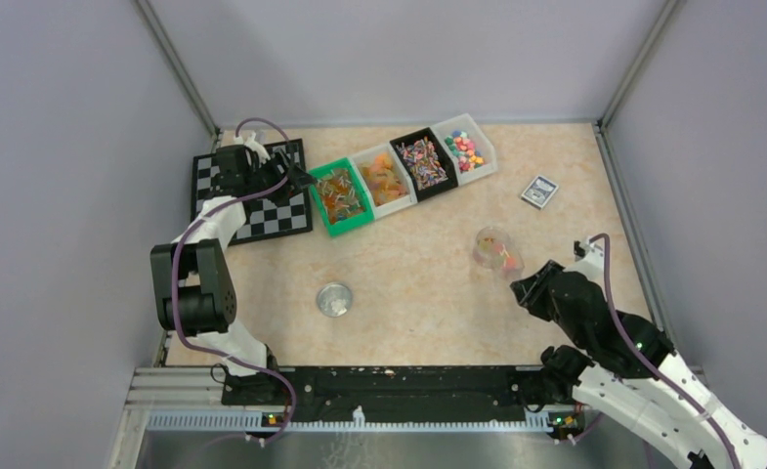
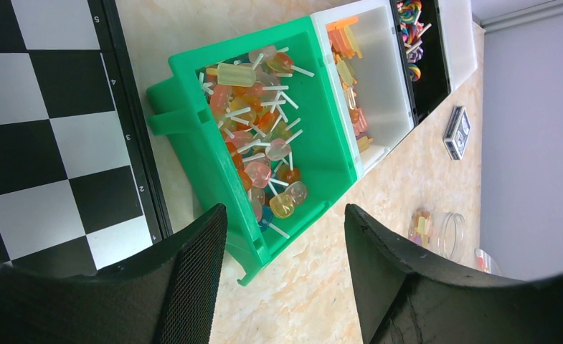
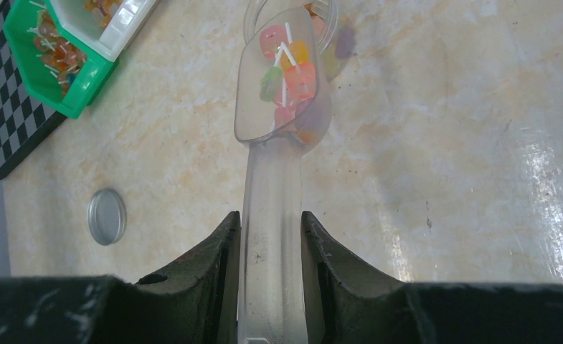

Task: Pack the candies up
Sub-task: Place the fake candies in the packing bottle.

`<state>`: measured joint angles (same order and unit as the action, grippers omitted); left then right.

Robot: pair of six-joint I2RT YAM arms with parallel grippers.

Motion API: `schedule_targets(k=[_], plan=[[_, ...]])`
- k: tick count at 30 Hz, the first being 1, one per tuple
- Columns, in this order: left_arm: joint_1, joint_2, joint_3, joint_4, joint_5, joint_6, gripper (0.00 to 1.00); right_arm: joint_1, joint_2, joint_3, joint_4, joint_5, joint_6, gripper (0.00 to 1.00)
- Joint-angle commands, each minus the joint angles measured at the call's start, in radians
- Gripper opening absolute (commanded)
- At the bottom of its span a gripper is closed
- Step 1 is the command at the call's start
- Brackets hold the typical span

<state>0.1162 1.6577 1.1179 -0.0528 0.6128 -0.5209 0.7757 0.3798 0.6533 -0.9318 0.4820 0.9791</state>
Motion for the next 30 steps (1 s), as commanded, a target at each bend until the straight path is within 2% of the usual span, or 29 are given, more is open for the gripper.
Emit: schedule_targets(k=[1,17,30], plan=[[0.004,-0.036,-0.002,0.034,0.015,0.019,0.66,-0.003,-0.002,0.064,0.021,0.026,0.022,0.0],[0.005,-0.042,-0.001,0.033,0.016,0.021,0.66,-0.003,0.192,0.184,-0.025,-0.008,0.03,0.0],[0.004,-0.048,-0.003,0.03,0.014,0.022,0.66,-0.004,0.281,0.255,-0.09,-0.032,0.056,0.0]])
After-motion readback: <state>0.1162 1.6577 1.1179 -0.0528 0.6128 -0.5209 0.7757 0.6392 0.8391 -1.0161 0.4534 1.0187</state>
